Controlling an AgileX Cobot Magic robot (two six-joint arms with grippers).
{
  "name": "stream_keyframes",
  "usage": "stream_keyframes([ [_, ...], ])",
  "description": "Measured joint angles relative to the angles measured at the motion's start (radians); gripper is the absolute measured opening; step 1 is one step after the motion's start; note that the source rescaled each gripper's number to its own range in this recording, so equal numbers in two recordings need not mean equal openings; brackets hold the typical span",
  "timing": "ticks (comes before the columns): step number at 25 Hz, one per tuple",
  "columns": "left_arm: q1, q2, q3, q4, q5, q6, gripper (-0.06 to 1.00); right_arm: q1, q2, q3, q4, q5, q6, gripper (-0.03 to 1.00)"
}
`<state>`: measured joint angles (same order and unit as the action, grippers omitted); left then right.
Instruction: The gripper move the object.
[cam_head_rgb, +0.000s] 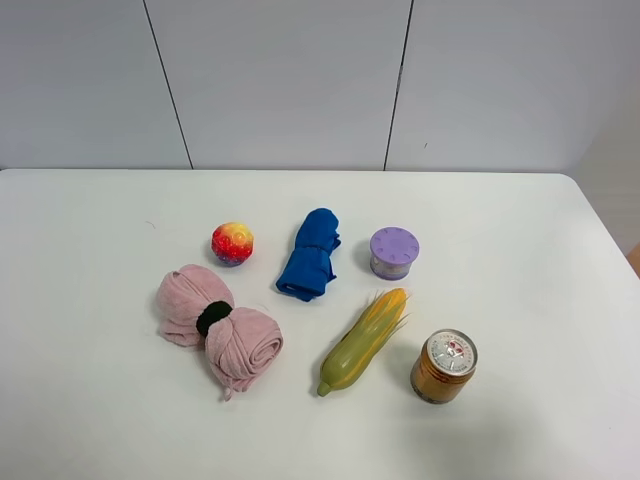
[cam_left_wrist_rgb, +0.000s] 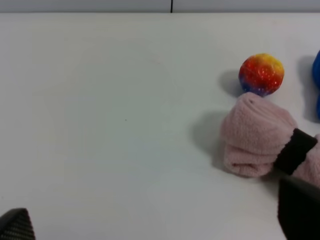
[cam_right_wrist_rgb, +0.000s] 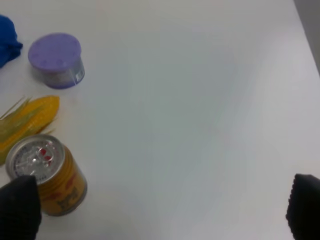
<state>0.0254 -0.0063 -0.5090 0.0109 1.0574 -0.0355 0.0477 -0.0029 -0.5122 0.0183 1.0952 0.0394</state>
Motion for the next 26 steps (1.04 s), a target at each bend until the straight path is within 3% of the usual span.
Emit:
stream_keyframes([
  [9, 0.0, 0.0, 0.0, 0.0, 0.0, 0.001, 1.0, 0.0, 0.0, 0.007, -0.002, -0.018, 0.0, 0.9],
  [26, 0.0, 0.0, 0.0, 0.0, 0.0, 0.001, 1.0, 0.0, 0.0, 0.014, -0.007, -0.03, -0.001, 0.9],
])
